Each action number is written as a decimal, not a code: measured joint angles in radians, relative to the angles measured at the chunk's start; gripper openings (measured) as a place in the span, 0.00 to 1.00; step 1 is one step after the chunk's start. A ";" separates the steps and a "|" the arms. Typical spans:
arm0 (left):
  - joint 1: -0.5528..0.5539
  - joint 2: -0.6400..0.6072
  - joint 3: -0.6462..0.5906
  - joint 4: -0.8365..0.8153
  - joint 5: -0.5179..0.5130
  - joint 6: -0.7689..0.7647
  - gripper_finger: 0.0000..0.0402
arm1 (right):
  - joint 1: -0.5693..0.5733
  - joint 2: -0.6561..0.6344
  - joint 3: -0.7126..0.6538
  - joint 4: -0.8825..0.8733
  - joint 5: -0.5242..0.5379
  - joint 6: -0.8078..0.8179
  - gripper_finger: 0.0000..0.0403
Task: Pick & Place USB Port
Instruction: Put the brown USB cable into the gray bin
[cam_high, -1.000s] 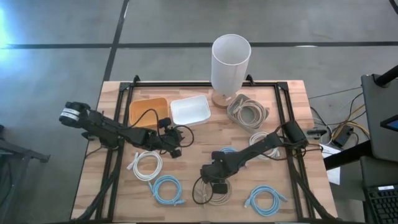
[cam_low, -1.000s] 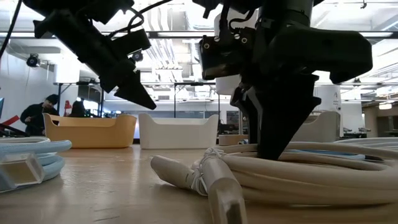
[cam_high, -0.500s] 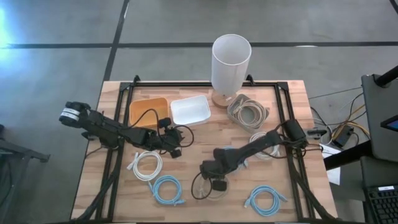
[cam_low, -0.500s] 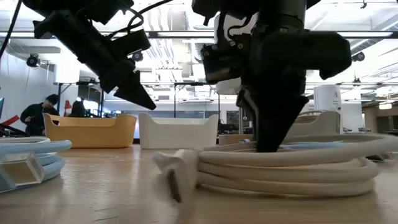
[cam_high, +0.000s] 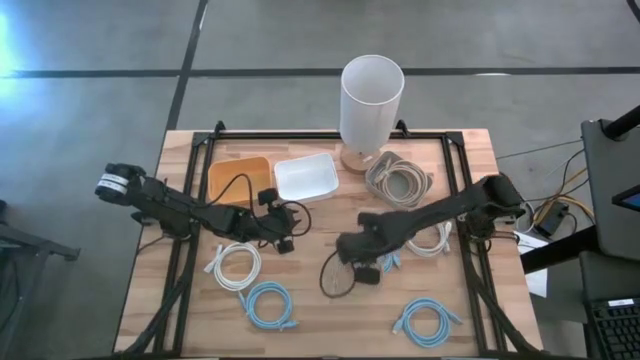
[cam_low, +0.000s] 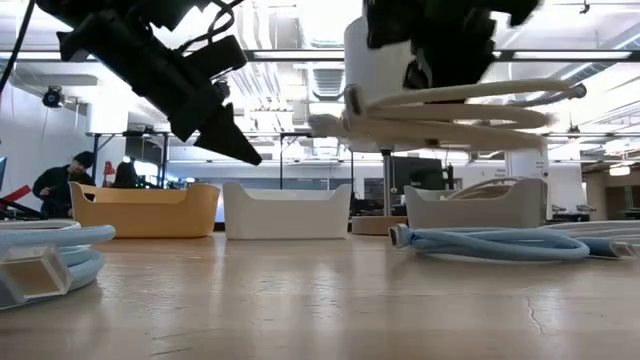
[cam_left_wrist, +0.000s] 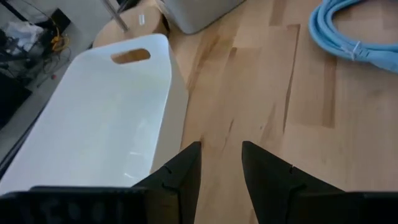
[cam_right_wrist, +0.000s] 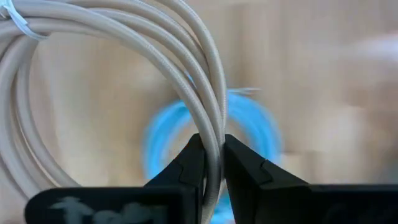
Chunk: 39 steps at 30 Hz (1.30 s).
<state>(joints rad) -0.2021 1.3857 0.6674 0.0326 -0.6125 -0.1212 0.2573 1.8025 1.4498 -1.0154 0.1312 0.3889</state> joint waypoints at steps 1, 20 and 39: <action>0.000 0.000 0.000 0.011 -0.004 0.004 0.33 | -0.013 -0.027 0.000 -0.022 0.035 0.000 0.10; 0.004 0.000 0.001 0.054 -0.017 0.010 0.33 | -0.507 -0.374 -0.246 -0.237 0.351 0.129 0.10; 0.027 0.000 0.001 0.065 -0.017 0.010 0.33 | -0.670 -0.434 -0.519 -0.052 0.437 0.232 0.12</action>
<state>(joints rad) -0.1747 1.3853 0.6682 0.0978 -0.6296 -0.1116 -0.4126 1.3682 0.9304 -1.0676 0.5685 0.6212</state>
